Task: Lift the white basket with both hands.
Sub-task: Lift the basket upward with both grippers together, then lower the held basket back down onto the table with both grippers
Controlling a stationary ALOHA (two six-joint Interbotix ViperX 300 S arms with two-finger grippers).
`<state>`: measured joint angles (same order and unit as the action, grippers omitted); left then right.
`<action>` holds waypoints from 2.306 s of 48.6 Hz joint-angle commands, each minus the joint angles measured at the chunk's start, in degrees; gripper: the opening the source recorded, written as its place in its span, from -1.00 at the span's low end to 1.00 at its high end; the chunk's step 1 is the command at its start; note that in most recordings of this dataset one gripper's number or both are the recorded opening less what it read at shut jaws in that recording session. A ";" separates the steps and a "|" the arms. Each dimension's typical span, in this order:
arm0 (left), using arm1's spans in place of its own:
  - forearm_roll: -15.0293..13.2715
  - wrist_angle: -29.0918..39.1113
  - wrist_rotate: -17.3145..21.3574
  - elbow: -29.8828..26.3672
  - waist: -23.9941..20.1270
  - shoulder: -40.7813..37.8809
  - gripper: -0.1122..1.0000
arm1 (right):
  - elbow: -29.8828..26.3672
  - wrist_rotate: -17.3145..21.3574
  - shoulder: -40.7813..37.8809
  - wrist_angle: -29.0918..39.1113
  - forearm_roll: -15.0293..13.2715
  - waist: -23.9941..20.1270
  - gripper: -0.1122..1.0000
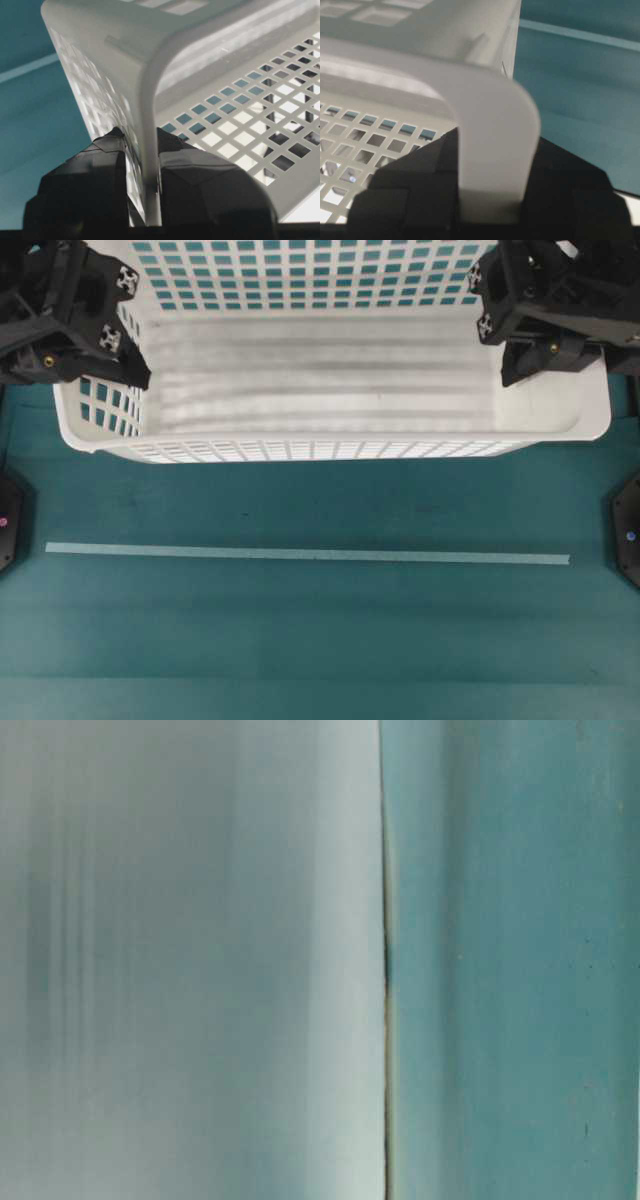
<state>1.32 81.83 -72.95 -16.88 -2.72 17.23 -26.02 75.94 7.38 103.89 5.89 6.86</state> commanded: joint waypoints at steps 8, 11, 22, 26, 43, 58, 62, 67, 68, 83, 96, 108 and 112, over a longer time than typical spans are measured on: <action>-0.09 -1.41 3.34 -1.58 -0.26 0.53 -0.74 | -0.18 -3.60 -2.02 -0.88 0.26 -0.70 -0.44; -0.09 -1.41 3.34 -1.67 -0.26 0.53 -0.74 | -0.18 -3.78 -1.93 -0.79 0.26 -0.70 -0.44; -0.09 -1.41 3.34 -1.32 -0.44 0.18 -0.74 | 0.09 -4.92 -2.02 -0.62 -1.23 -0.79 -0.44; 0.00 -1.49 3.43 -1.32 -0.35 -0.35 -0.74 | 0.97 -5.10 -2.02 -0.53 -1.23 -0.70 -0.44; -0.09 -2.55 3.16 6.77 -2.11 1.14 -0.74 | 4.92 -5.80 -1.49 -0.88 -2.20 -0.44 -0.44; -0.09 -8.53 3.60 15.38 -2.46 2.29 -0.74 | 17.75 -8.17 -1.05 -10.63 -1.58 -0.18 -0.44; 0.00 -8.96 3.96 18.98 -2.46 2.55 -0.74 | 20.65 -8.17 -0.09 -14.50 -1.67 -0.09 -0.44; 0.00 -10.55 4.13 23.12 -2.64 2.90 -0.74 | 25.14 -7.47 1.58 -18.11 -1.67 0.00 -0.44; 0.00 -10.99 4.04 23.99 -2.64 2.99 -0.74 | 25.93 -7.29 1.93 -18.54 -1.58 0.09 -0.44; 0.00 -18.72 4.13 33.40 -3.52 3.08 -0.74 | 38.32 -3.78 4.92 -29.00 -1.49 -0.09 -0.44; 0.00 -27.77 4.13 40.34 -3.25 0.18 -0.74 | 47.02 -3.34 2.02 -38.94 -0.79 -1.23 -0.44; 0.18 -32.17 4.48 45.79 -4.04 -0.53 -0.74 | 51.59 -3.87 0.35 -43.33 -0.35 -1.32 -0.44; 0.18 -35.51 4.22 47.90 -3.69 -1.05 -0.74 | 53.09 -3.87 -0.18 -45.88 0.00 -1.41 -0.44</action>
<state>1.05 49.66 -69.70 30.41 -6.42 16.88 26.28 73.13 9.05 60.03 5.19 6.86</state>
